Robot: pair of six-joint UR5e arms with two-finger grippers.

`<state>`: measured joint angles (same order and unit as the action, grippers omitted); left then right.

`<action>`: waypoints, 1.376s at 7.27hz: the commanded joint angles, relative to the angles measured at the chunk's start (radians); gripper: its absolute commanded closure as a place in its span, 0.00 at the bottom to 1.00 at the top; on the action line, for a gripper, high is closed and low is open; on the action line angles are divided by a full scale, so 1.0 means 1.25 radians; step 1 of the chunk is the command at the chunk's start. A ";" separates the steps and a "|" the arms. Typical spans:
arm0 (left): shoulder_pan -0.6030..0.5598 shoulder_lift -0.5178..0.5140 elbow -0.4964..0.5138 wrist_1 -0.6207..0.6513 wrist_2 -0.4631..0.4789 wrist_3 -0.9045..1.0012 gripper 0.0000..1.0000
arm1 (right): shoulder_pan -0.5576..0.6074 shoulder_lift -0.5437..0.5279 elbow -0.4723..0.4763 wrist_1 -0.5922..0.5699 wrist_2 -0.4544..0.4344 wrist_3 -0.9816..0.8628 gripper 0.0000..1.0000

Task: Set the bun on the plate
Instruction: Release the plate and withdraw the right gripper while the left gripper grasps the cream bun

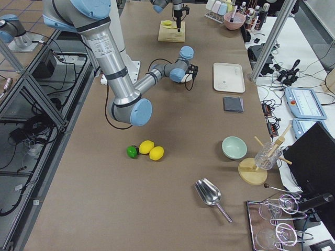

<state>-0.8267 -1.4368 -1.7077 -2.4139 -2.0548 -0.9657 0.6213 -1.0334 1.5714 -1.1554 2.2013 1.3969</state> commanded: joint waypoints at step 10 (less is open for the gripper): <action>0.100 -0.508 -0.051 0.421 0.069 -0.211 0.74 | 0.260 -0.112 0.003 -0.002 0.115 -0.224 0.00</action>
<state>-0.7635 -1.9539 -1.7833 -1.9723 -2.0268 -1.1594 0.8852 -1.1216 1.5863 -1.1529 2.3395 1.2459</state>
